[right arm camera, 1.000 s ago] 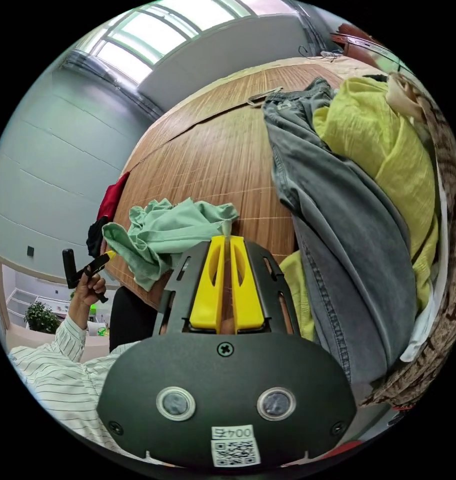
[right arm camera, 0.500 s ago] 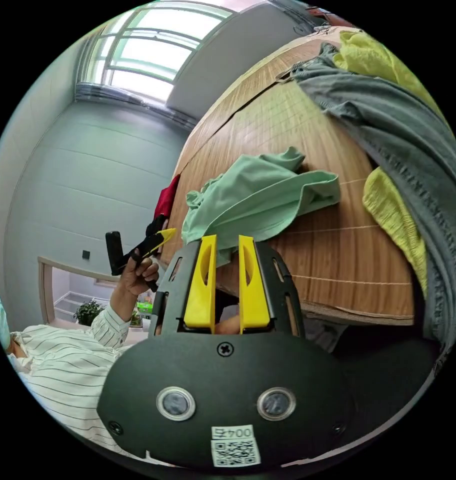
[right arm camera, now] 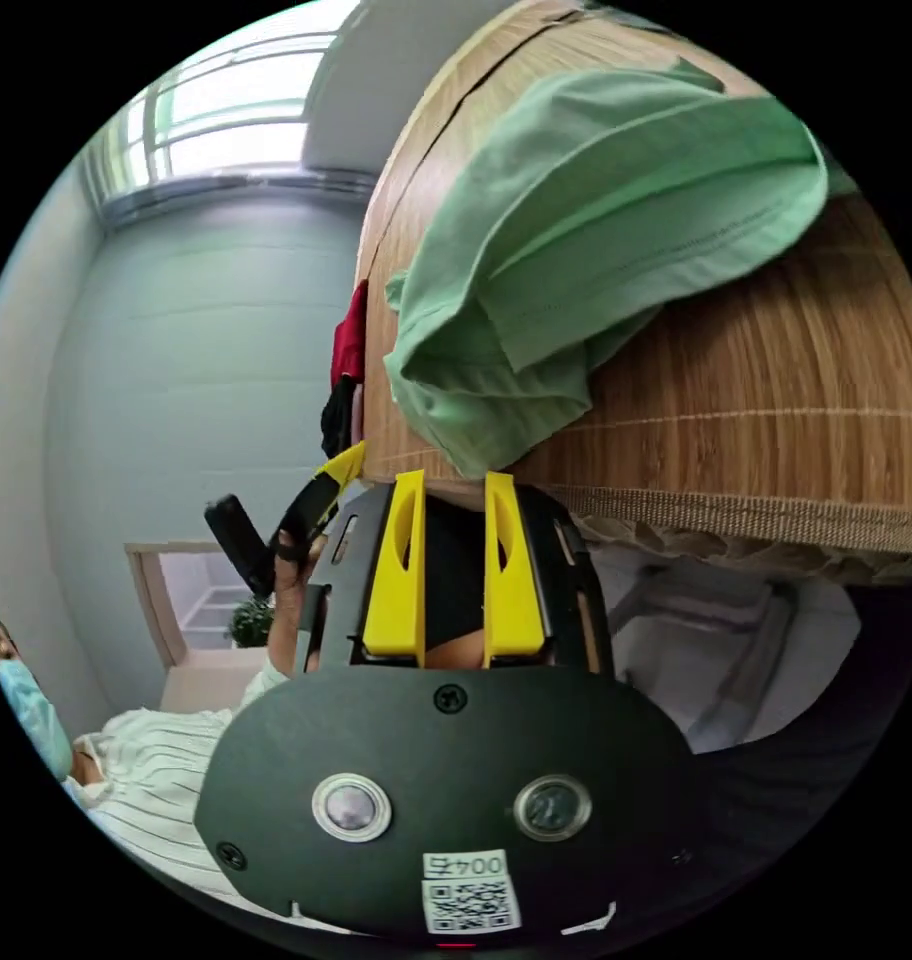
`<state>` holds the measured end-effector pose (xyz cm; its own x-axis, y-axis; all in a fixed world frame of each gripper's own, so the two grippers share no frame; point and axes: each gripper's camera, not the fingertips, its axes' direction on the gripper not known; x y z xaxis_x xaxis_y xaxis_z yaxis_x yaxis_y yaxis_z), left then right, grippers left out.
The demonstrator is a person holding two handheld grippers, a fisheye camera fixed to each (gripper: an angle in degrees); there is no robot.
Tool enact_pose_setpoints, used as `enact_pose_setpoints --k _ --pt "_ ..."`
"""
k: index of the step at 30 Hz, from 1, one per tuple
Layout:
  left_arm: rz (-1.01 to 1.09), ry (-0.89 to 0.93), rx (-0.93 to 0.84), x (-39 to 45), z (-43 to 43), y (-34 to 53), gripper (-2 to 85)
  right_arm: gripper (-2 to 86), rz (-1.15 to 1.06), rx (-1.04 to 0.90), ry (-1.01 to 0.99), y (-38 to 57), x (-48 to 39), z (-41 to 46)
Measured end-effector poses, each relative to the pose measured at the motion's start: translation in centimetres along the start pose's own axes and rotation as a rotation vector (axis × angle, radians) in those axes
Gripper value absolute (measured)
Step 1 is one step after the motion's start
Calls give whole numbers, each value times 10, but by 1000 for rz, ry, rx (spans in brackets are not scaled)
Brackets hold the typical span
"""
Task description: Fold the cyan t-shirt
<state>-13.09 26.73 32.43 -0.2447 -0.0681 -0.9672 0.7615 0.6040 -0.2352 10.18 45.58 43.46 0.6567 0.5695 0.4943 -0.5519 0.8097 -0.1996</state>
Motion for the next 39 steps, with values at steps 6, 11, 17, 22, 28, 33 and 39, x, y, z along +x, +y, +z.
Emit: enact_pose_setpoints --k 6,11,17,22,28,33,39 --pt "18 11 19 12 9 16 90 114 163 16 -139 -7 26 14" --pt "47 18 17 30 23 25 95 28 146 88 -44 -16 14 11" --pt "223 -63 -10 85 50 26 111 4 -47 34 133 -41 -39 3" --pt "437 -192 -18 149 74 23 125 0 -214 -52 307 -58 -84 10" --pt "681 -284 -29 203 102 31 131 -1 -374 -233 451 -79 -123 24" --pt "895 -308 2 229 110 37 131 -1 -523 -414 502 -101 -154 27" --pt "1091 -362 -33 257 130 31 124 -2 -657 -546 490 -126 -184 19"
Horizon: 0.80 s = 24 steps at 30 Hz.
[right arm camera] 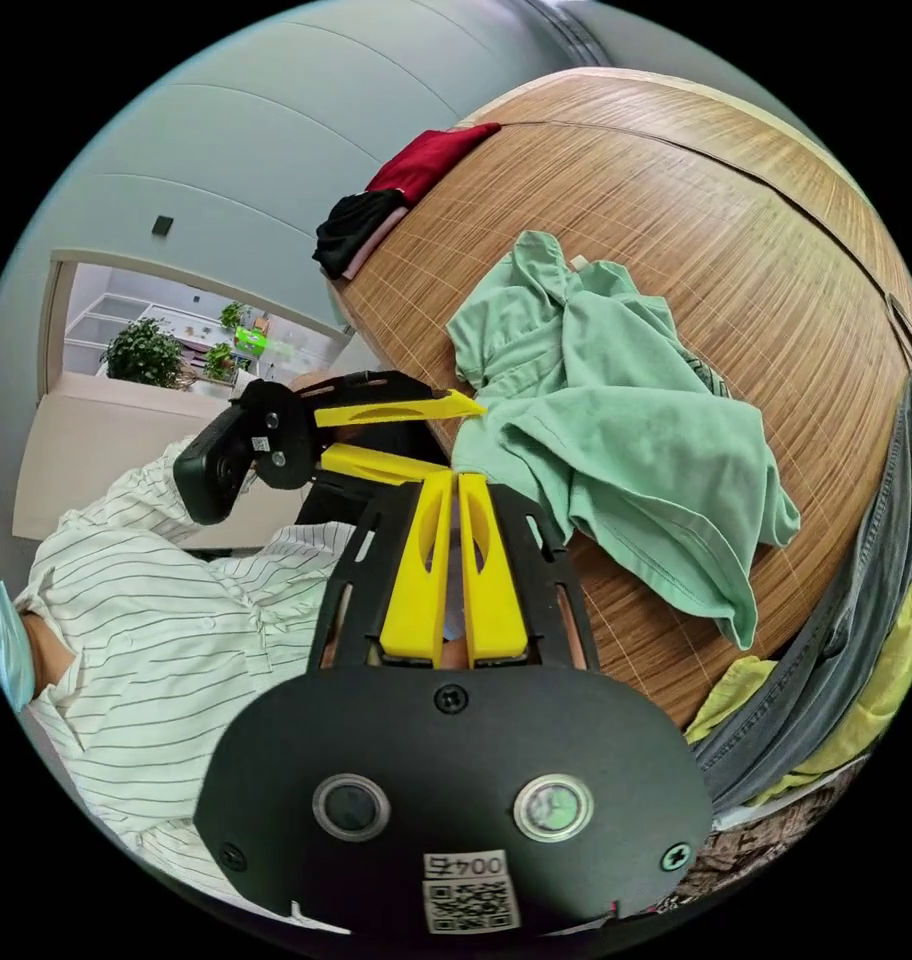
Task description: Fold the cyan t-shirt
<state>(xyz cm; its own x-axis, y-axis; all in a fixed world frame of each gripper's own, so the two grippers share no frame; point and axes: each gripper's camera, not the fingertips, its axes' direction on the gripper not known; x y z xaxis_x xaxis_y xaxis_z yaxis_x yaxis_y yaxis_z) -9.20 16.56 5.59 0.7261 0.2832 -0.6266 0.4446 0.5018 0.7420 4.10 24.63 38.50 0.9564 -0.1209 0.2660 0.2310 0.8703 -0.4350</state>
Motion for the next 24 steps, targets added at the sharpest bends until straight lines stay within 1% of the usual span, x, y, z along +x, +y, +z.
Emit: enact_pose_setpoints --k 4,6,11,14,16,18,19,20,21,22,24 --pt "110 -68 23 11 1 -26 118 -1 -64 -34 3 -9 1 -13" --pt "131 -80 39 14 1 -35 111 -1 -79 -35 0 -11 3 -18" --pt "113 -94 81 16 -1 -50 81 1 -117 -22 -7 -13 11 -34" --pt "93 -129 102 17 -5 -57 48 9 -137 1 -11 -14 15 -46" --pt "26 -98 111 6 -8 -61 35 19 -157 25 -1 -12 16 -56" --pt "-55 -55 125 -7 -12 -61 28 37 -157 98 2 -3 21 -75" --pt "-111 -17 139 -18 -17 -59 24 54 -139 177 4 7 29 -92" --pt "-140 5 149 -23 -19 -58 22 69 -96 264 23 22 41 -109" --pt "-206 46 169 -35 -24 -54 20 76 -66 305 42 30 48 -117" --pt "-275 83 190 -48 -30 -51 17 90 -3 377 99 49 64 -129" --pt "-370 138 215 -66 -35 -45 15 104 122 429 231 76 91 -134"
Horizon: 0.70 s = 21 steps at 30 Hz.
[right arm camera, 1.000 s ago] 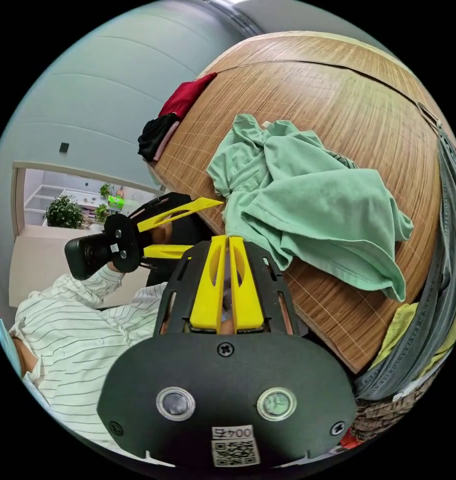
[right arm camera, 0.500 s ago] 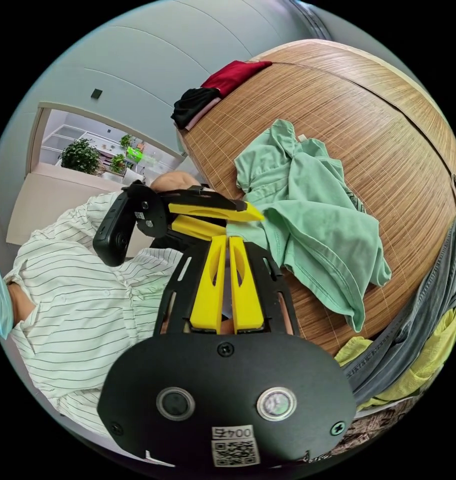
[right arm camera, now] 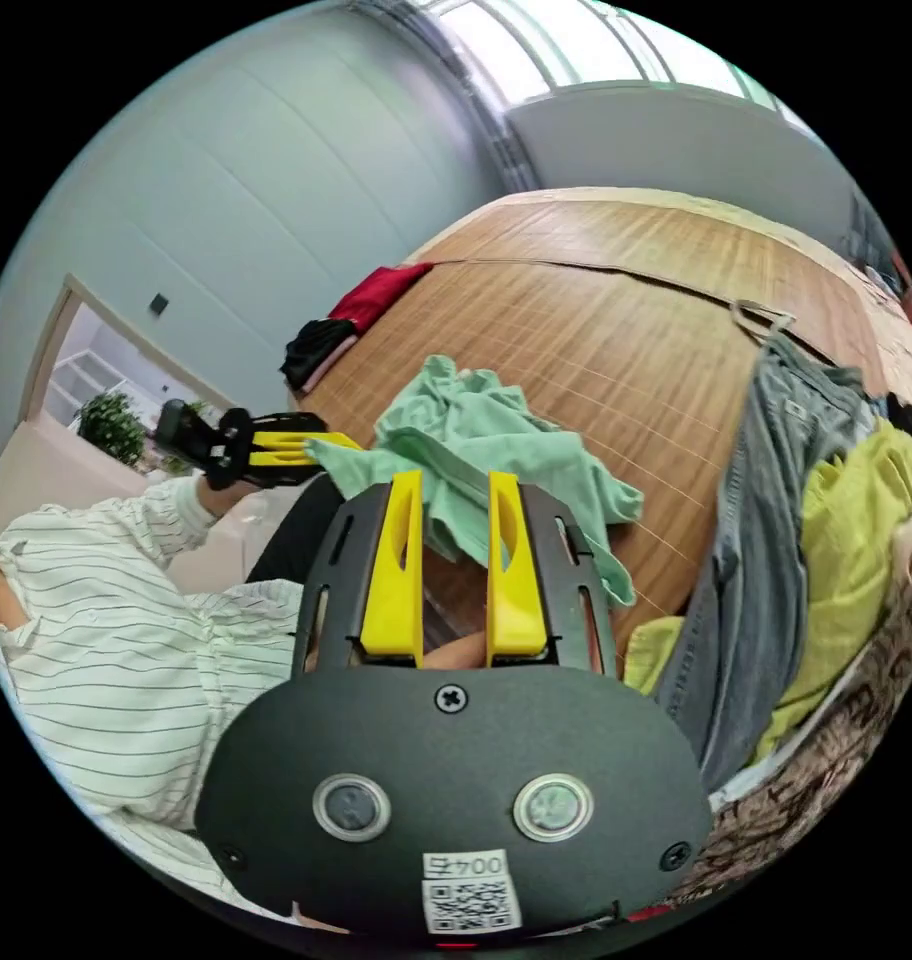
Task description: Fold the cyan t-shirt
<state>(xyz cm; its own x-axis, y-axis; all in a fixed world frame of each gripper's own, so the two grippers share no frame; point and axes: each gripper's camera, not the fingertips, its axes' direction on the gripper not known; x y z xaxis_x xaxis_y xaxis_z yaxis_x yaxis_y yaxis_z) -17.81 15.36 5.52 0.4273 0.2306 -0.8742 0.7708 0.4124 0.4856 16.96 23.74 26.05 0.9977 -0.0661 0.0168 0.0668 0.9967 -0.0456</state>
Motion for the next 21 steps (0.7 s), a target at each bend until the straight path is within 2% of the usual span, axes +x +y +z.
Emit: enact_pose_setpoints --k 5,8,11,21 --pt "-186 72 38 -36 -14 -6 12 114 315 -25 224 52 86 23" --pt "-226 75 43 -46 -20 -13 12 120 412 -47 230 56 110 38" --pt "-247 76 45 -51 -25 -20 11 126 402 -88 322 42 117 50" --pt "-312 112 75 -66 -46 -51 8 101 348 -157 401 3 119 64"
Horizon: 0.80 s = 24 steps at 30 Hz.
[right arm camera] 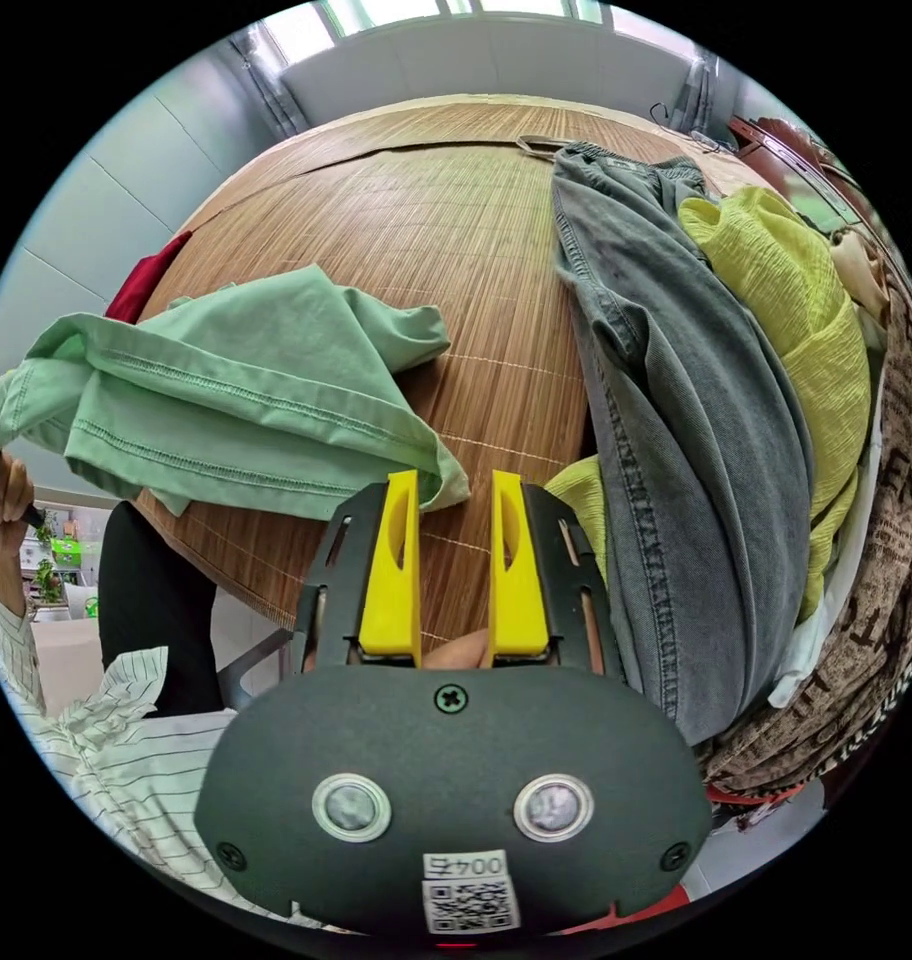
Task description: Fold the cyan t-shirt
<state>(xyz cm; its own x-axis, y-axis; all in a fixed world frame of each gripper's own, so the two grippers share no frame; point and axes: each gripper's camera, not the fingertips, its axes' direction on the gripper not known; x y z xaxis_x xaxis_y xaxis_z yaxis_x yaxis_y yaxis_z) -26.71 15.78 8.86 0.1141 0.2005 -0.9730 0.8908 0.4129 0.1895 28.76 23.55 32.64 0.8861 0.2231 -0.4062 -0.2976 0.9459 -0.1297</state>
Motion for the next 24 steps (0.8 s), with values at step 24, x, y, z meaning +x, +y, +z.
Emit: enact_pose_setpoints --k 24 --pt "-169 -2 58 -1 -97 -104 8 -2 -162 -34 292 -58 -63 -97"
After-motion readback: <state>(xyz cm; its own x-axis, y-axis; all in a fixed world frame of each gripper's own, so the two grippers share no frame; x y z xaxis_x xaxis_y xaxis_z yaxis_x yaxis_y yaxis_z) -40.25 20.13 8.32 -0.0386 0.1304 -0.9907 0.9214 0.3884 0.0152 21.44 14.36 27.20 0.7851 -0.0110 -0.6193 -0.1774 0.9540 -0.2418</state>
